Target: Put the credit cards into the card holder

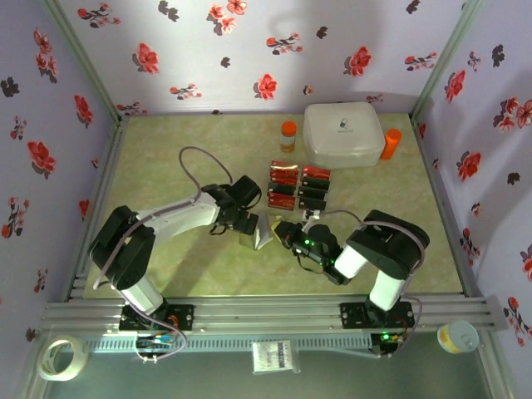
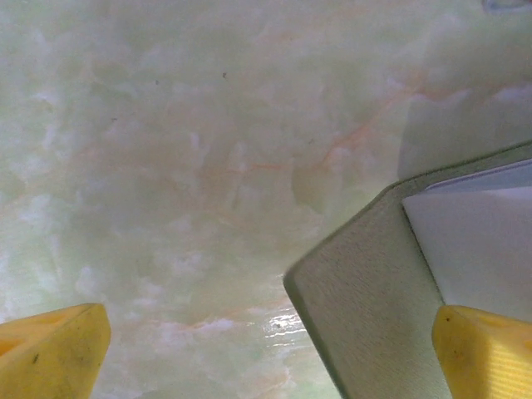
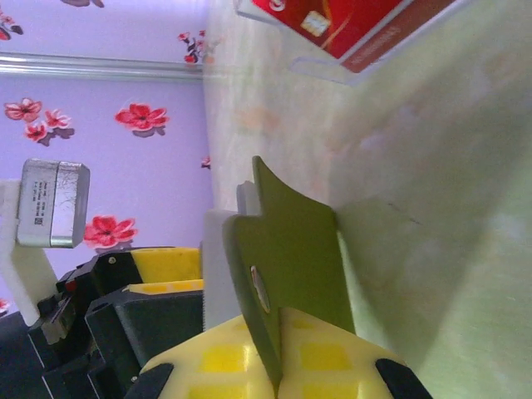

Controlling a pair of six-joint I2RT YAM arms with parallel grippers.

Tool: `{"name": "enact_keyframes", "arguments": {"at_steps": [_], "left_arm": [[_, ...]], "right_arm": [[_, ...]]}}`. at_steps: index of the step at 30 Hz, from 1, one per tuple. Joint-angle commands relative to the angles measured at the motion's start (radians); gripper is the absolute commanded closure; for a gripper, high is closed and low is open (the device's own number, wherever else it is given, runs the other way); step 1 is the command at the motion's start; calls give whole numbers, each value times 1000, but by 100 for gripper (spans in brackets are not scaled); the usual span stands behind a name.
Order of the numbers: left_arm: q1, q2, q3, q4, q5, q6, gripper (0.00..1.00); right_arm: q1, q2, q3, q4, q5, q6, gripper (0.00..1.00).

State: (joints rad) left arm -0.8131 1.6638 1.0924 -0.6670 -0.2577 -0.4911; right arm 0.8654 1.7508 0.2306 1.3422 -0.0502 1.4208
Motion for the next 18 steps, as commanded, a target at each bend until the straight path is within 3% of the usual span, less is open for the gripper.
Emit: {"name": "enact_keyframes", "arguments": {"at_steps": [1,18], "left_arm": [[-15,33,1,-19,-51,25,0],[-21,112,5,-40,-150,60,0]], "right_arm": [[28,17,-19,44,114,-25,100],[153,68,-67,44,309,41,100]]}}
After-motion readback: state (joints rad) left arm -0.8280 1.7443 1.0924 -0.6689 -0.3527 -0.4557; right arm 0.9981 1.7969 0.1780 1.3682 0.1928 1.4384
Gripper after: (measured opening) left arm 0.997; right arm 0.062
